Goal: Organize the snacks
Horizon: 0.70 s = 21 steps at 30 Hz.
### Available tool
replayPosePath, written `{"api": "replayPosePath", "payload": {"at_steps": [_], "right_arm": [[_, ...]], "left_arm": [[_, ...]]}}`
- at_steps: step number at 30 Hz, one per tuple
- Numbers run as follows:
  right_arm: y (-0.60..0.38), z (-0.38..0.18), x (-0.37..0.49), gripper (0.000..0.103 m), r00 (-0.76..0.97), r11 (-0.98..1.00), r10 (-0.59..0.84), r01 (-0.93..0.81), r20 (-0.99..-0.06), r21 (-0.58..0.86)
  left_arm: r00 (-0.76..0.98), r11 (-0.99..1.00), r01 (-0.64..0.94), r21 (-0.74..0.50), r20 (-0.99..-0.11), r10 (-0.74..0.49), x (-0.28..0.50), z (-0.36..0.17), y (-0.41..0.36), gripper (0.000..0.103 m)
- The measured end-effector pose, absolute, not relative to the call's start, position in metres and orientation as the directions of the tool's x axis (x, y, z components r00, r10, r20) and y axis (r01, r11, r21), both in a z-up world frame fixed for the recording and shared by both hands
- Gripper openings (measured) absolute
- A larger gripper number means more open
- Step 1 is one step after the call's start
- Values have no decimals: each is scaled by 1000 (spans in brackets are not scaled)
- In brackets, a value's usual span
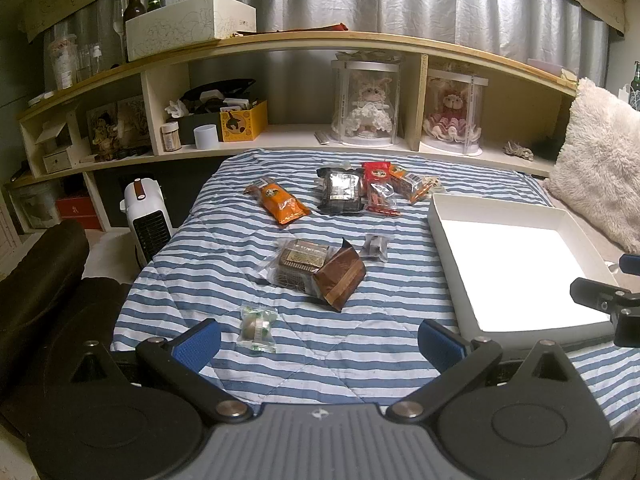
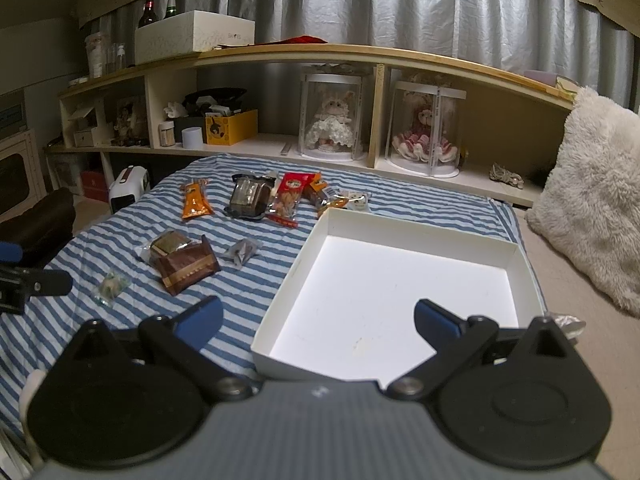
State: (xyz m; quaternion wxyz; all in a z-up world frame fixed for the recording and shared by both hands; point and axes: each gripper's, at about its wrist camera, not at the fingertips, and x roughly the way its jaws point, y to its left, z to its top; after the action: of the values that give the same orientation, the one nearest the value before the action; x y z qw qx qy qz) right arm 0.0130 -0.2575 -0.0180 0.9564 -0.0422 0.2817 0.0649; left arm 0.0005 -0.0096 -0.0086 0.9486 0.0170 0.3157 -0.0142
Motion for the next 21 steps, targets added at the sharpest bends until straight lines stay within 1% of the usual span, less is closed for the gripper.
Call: {"api": "replayPosePath", "payload": {"at_steps": [13, 21], "right_arm": [[-256, -21, 12, 102, 832, 987, 101, -151, -546, -48], [-257, -23, 15, 102, 821, 988, 106, -150, -561, -33]], "left_arm": [[800, 999, 37, 23, -600, -16, 1, -8, -9, 103], [786, 1000, 21, 22, -618, -3, 5, -15, -13, 103]]}}
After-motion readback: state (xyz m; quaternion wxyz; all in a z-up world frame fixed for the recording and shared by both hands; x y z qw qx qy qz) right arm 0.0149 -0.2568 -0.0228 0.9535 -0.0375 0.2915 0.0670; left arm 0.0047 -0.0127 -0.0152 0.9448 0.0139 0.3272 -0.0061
